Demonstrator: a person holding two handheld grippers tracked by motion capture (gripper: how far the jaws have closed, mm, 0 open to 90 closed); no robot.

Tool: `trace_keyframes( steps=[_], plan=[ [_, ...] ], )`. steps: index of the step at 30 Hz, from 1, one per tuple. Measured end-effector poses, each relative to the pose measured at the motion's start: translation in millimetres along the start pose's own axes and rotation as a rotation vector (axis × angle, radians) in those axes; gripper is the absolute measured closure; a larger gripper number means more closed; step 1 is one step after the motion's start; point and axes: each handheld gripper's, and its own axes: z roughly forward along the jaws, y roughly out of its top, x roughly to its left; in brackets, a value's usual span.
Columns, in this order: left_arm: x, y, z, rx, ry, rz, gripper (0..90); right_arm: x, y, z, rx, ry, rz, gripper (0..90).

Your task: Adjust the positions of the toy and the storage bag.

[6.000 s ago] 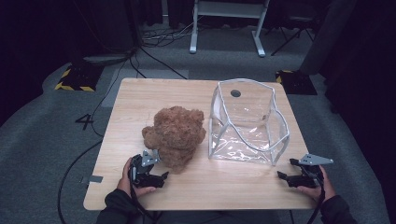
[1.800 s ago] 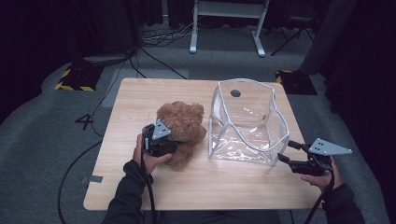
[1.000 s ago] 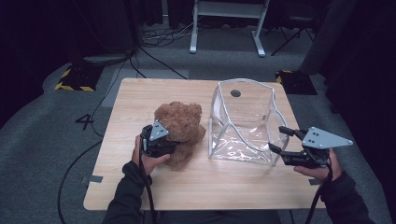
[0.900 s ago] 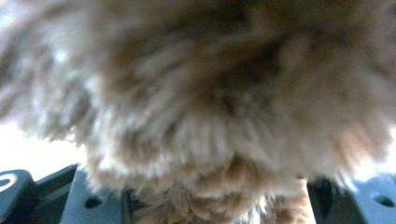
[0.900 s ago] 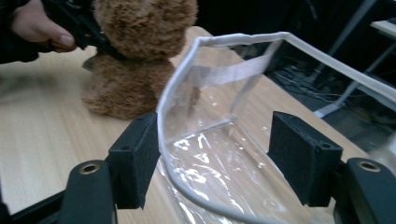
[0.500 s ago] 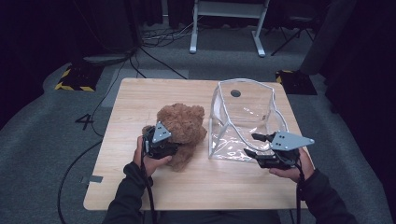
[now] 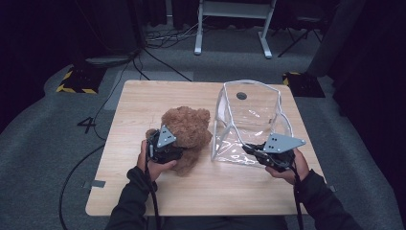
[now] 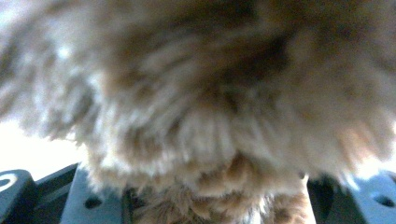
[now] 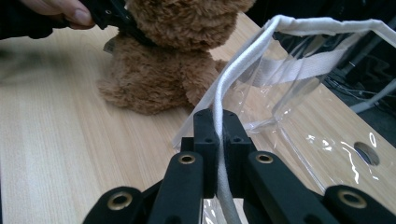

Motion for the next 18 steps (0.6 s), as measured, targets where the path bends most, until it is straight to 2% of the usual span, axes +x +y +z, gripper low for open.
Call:
trace_keyframes(
  steps=[3, 8, 11, 15, 18],
  plan=[
    [-0.3, 0.9, 0.0, 0.010, 0.009, 0.000, 43.8, 4.0, 2.8, 3.1, -0.012, 0.023, -0.013, 88.0],
    [-0.3, 1.1, -0.8, 0.020, 0.029, 0.014, 43.8, 13.7, 9.5, 6.4, -0.026, 0.056, -0.063, 88.1],
    [1.8, 0.2, -2.5, 0.025, 0.049, 0.022, 43.8, 20.5, 10.6, 5.3, -0.033, 0.099, -0.095, 88.1],
    [6.9, -2.6, -3.3, 0.013, 0.037, -0.003, 44.0, 26.7, 9.6, -1.5, -0.045, 0.117, -0.113, 88.0],
    [7.7, -3.1, -3.5, 0.007, 0.034, -0.006, 44.1, 31.4, 8.8, -4.6, -0.044, 0.118, -0.126, 87.9]
  ],
)
